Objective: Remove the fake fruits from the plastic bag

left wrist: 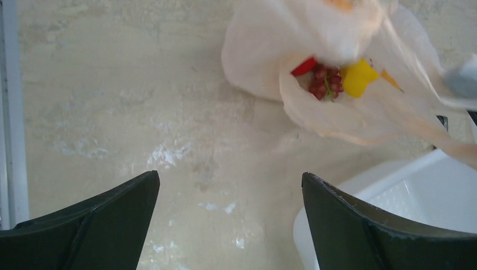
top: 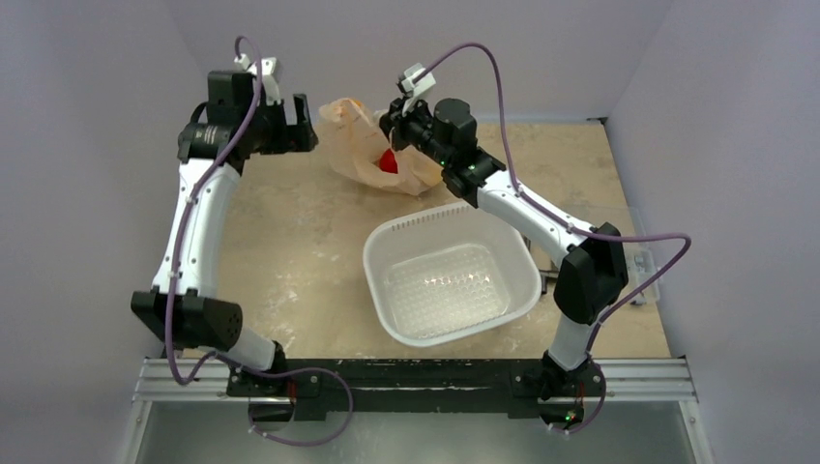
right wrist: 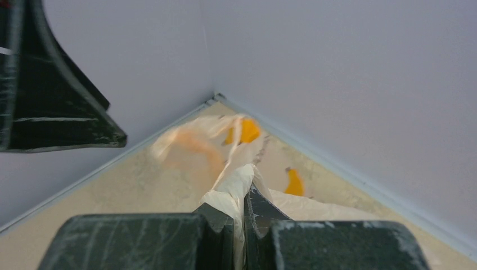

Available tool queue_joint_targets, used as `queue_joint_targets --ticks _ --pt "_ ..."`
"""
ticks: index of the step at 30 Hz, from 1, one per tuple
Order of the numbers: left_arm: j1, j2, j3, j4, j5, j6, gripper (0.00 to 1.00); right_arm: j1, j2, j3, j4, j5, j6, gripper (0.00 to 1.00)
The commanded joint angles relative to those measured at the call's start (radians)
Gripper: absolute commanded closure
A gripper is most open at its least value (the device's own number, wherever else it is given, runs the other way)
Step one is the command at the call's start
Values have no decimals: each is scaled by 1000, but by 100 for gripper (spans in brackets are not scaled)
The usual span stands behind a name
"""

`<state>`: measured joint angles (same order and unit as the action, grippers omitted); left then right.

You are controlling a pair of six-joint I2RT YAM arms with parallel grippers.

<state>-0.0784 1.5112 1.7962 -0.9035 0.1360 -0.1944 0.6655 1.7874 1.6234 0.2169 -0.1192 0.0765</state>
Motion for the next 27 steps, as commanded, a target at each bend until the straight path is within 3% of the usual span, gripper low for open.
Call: queue_joint_targets --ticks 1,4,8,16,22,27 --pt "-58 -233 -255 114 16 -106 0 12 -20 -9 39 -14 44 100" --pt "-188 -254 -346 229 -143 -93 0 14 -41 -35 35 -2 44 100" --pt "-217 -186 -372 395 -264 -171 0 14 -63 -66 36 -5 46 100" --pt "-219 16 -171 519 -385 -330 0 13 -103 -119 46 9 49 100" --pt "-227 144 -57 585 -195 -397 0 14 -107 -115 36 9 45 100" --pt "-255 109 -164 720 -261 -362 0 13 -128 -130 42 10 43 100"
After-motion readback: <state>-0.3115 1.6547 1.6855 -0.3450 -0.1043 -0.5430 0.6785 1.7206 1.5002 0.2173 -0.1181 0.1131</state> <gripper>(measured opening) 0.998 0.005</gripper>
